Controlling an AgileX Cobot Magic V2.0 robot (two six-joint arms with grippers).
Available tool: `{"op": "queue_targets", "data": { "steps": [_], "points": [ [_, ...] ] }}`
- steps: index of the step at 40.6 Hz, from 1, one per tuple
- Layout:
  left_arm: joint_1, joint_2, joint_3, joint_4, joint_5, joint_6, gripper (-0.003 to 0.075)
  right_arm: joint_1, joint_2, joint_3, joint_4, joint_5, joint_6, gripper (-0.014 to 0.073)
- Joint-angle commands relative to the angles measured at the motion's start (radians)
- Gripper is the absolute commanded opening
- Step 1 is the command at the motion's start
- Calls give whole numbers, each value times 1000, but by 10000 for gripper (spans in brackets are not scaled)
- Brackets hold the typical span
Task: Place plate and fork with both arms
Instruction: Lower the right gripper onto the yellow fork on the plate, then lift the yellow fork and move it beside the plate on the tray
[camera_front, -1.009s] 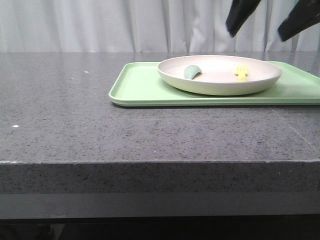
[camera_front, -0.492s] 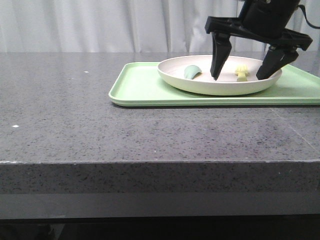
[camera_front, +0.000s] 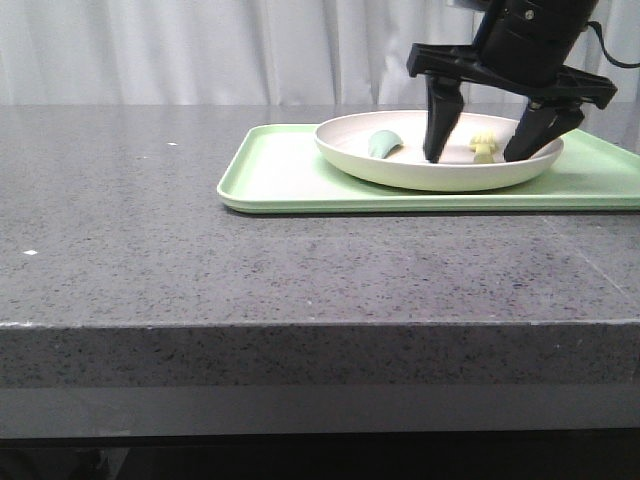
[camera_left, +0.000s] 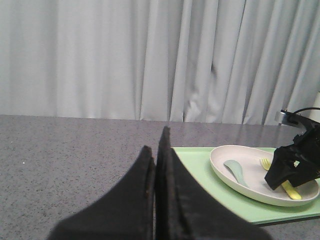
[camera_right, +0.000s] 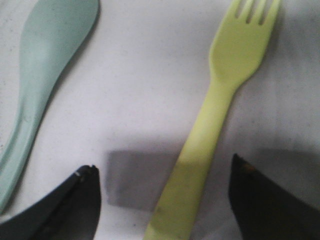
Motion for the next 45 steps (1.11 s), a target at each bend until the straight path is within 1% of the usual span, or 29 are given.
{"op": "queue_targets", "data": {
  "steps": [1, 5, 7, 10, 15, 26, 30, 38, 41, 45],
  "points": [
    [-7, 11, -27, -9, -75, 1, -18, -4, -39, -24, 8, -2, 0, 379],
    [-7, 11, -27, -9, -75, 1, -18, -4, -39, -24, 8, 6, 0, 184],
    [-7, 11, -27, -9, -75, 1, -18, -4, -40, -24, 8, 7, 0, 113],
    [-7, 11, -27, -9, -75, 1, -18, -4, -40, -24, 8, 7, 0, 35],
    [-7, 11, -27, -9, -75, 1, -18, -4, -45, -24, 8, 7, 0, -36],
    [-7, 11, -27, -9, -75, 1, -18, -22, -114, -46, 8, -2, 0, -50],
    [-7, 11, -27, -9, -75, 1, -18, -61, -154, -75, 2, 12, 0, -50],
    [-7, 11, -27, -9, -75, 1, -18, -162, -195, -82, -73, 60, -20, -50],
    [-7, 11, -27, -9, -75, 1, -18, -188, -193, -70, -99, 92, -44, -50],
    [-7, 11, -27, -9, -75, 1, -18, -206, -187, -33, -99, 96, -80, -50]
  ]
}}
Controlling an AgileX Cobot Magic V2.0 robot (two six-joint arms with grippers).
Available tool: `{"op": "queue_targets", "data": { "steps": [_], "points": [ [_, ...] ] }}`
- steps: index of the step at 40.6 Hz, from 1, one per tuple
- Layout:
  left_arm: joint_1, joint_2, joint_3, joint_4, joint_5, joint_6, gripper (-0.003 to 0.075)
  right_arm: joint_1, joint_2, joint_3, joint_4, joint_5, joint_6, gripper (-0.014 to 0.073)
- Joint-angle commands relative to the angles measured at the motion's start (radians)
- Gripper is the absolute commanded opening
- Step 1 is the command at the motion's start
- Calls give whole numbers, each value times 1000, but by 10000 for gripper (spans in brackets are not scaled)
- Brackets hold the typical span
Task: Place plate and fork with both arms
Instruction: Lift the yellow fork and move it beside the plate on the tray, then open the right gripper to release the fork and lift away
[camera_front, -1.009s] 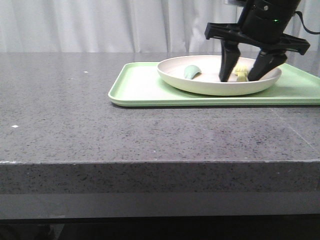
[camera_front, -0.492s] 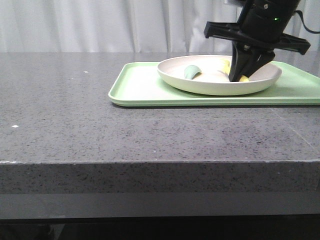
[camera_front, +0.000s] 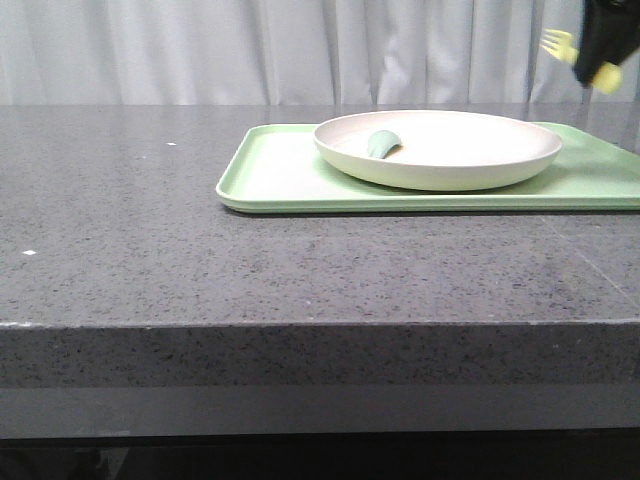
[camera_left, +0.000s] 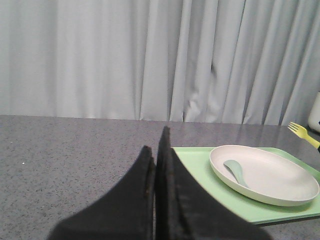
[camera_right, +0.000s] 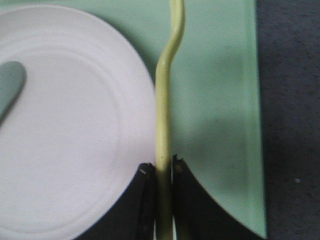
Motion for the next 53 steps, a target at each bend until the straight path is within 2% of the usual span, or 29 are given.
{"op": "queue_targets", "data": {
  "steps": [1, 16, 19, 28, 37, 42, 45, 53],
  "points": [
    [-7, 11, -27, -9, -75, 1, -18, -17, -38, 9, -9, -20, -42, -50],
    [-7, 11, -27, -9, -75, 1, -18, -17, 38, 58, -9, -58, -47, -29],
    [-7, 11, -27, -9, -75, 1, -18, -17, 41, 58, -9, -61, -47, 23],
    [-7, 11, -27, -9, -75, 1, -18, -20, 41, 58, -9, -60, -47, 260],
    [-7, 11, -27, -9, -75, 1, -18, -30, -1, 57, -9, -39, -46, 369],
    [-7, 11, -27, -9, -75, 1, -18, -30, -91, 57, -10, -34, -47, 361],
    [-7, 11, -27, -9, -75, 1, -18, -30, -145, 57, -10, -26, -47, 309],
    [-7, 11, -27, -9, -75, 1, -18, -30, -267, 75, -10, 20, -47, 36]
  ]
}}
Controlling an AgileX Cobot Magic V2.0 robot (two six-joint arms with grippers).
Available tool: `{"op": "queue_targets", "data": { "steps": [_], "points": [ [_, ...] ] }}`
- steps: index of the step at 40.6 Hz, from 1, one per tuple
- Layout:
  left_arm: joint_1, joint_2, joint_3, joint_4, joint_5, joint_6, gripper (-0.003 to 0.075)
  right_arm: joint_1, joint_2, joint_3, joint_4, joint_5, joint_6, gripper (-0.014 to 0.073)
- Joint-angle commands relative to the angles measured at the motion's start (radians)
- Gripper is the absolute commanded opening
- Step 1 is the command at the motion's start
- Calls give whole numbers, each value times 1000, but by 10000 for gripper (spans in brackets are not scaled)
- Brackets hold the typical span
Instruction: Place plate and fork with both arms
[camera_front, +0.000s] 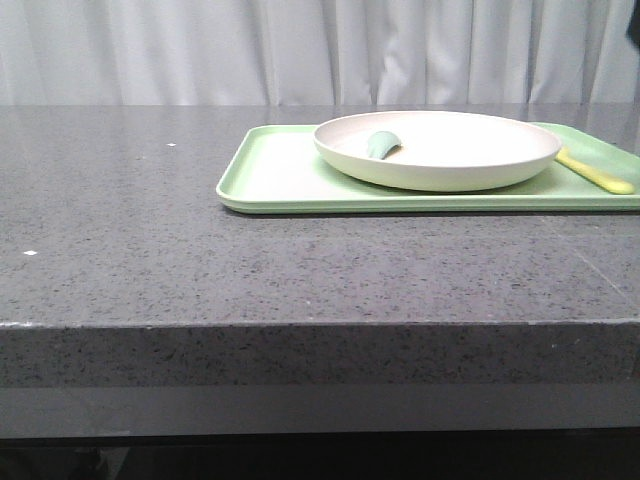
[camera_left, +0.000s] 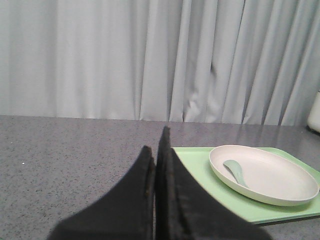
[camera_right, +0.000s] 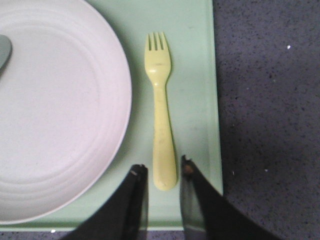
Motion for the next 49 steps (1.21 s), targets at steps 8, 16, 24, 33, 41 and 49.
{"op": "queue_targets", "data": {
  "steps": [8, 16, 24, 33, 41, 49],
  "points": [
    [-7, 11, -27, -9, -75, 0, -18, -3, -270, 171, -6, -119, -11, -69],
    [-7, 11, -27, -9, -75, 0, -18, -3, -518, 494, -6, -352, -14, -69],
    [-7, 11, -27, -9, -75, 0, -18, -3, -799, 801, -6, -588, -29, -69],
    [-7, 11, -27, -9, -75, 0, -18, -3, -1103, 1018, -6, -677, -29, -69],
    [-7, 11, -27, -9, -75, 0, -18, -3, -1262, 1065, -6, -696, -29, -69],
    [-7, 11, -27, -9, -75, 0, -18, -3, -1281, 1068, -6, -698, -29, -69]
  ]
}}
